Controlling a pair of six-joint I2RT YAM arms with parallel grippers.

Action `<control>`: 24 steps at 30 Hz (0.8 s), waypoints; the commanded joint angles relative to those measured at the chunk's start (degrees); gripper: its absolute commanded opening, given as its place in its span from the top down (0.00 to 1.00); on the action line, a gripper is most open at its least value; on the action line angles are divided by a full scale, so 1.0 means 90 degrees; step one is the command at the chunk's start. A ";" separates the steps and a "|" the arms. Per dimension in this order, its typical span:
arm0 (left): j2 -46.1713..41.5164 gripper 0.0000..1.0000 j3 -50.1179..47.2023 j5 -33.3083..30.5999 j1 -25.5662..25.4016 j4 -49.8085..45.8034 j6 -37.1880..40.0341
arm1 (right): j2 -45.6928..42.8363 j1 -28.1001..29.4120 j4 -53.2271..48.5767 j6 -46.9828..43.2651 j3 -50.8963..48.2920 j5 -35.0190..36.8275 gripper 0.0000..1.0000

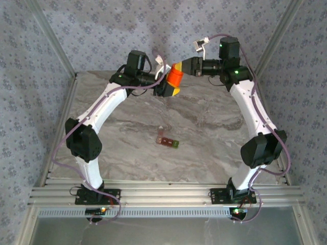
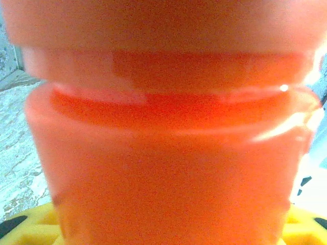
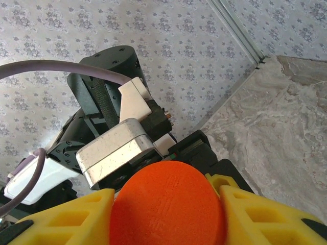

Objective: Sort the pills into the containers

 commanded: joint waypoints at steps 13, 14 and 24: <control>-0.0200 1.00 0.0209 -0.0005 -0.0032 0.0257 -0.0051 | -0.1198 0.1243 -0.0404 0.1112 -0.1627 0.3422 0.55; -0.0191 1.00 0.0210 -0.0016 -0.0026 0.0273 -0.0059 | -0.1219 0.1342 -0.0321 0.1276 -0.1672 0.3502 0.55; -0.0199 1.00 0.0189 -0.0024 -0.0028 0.0321 -0.0114 | -0.1264 0.1108 0.0117 0.1761 -0.1718 0.3131 0.51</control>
